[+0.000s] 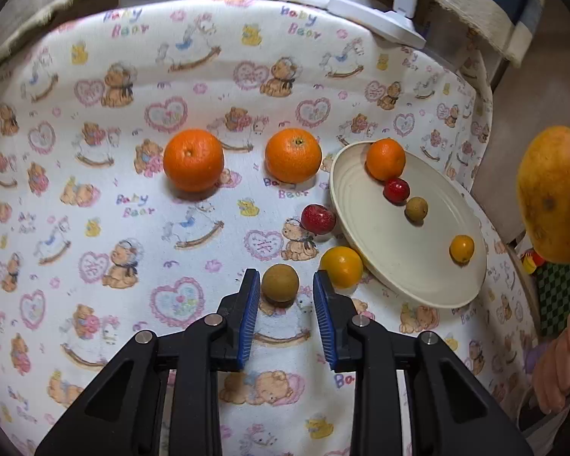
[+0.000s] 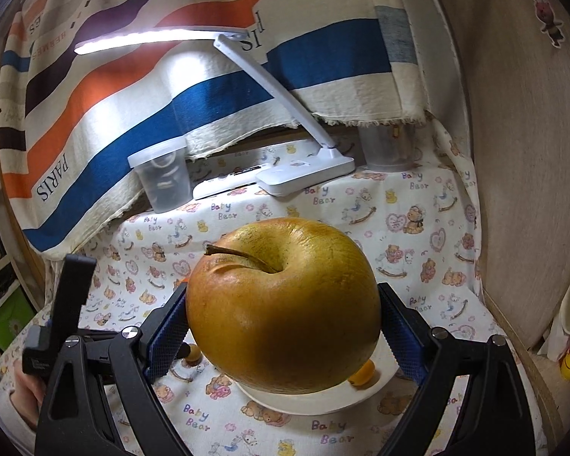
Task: Organize fruits
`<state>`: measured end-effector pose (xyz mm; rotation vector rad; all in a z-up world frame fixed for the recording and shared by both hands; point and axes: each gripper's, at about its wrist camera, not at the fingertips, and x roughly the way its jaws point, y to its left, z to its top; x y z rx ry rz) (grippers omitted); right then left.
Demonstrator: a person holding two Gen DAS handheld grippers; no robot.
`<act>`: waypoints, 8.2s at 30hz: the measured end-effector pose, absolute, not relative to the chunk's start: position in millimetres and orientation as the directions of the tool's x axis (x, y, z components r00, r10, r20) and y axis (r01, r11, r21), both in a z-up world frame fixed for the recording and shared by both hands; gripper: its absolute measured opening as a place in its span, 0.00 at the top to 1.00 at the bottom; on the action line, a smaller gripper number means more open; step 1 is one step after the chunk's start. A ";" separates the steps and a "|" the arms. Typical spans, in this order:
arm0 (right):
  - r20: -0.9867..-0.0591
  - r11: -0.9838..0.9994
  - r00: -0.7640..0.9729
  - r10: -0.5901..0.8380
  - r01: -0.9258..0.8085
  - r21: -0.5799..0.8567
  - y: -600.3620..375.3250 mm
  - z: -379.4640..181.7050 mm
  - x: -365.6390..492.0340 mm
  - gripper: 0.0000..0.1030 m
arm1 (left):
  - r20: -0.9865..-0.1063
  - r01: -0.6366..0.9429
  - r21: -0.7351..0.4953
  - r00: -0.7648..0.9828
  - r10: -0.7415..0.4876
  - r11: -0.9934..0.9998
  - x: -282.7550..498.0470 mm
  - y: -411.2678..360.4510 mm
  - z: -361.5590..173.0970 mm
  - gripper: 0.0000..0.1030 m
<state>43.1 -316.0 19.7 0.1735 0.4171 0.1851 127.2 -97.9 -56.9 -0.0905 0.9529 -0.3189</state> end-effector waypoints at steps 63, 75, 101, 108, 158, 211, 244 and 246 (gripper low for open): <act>-0.596 0.990 0.803 0.027 0.063 0.129 -337.9 -37.8 120.8 0.10 | -0.735 0.396 -0.152 0.568 -0.372 0.905 140.6 -171.5 -55.1 0.79; -0.566 0.994 0.820 -0.084 0.105 0.005 -328.4 -39.3 120.7 0.10 | -0.733 0.388 -0.142 0.577 -0.360 0.911 145.0 -172.9 -57.5 0.79; -0.682 0.995 0.732 -0.003 0.069 0.070 -331.3 -53.0 131.4 0.10 | -0.662 0.381 -0.068 0.674 -0.327 0.922 113.0 -150.9 -33.2 0.52; -0.679 0.992 0.734 0.005 0.083 0.098 -335.8 -53.5 132.7 0.09 | -0.638 0.360 -0.048 0.706 -0.306 0.932 105.7 -133.8 -32.0 0.50; -0.419 0.991 0.904 0.085 -0.033 0.130 -304.6 13.1 54.4 0.00 | -0.722 0.337 -0.156 0.603 -0.340 0.928 103.6 -106.6 -46.3 0.46; -0.451 0.998 0.891 0.055 -0.044 0.035 -292.4 3.1 61.1 0.00 | -0.768 0.301 -0.179 0.552 -0.324 0.937 145.3 -111.3 -66.1 0.57; -0.477 0.997 0.877 0.056 -0.024 0.073 -303.1 0.4 66.9 0.00 | -0.536 0.242 -0.139 0.797 -0.278 0.960 106.8 -63.5 -11.7 0.74; -0.477 0.997 0.877 0.058 -0.028 0.070 -301.3 0.6 66.2 0.00 | -0.511 0.231 -0.147 0.815 -0.274 0.962 108.1 -57.2 -10.4 0.73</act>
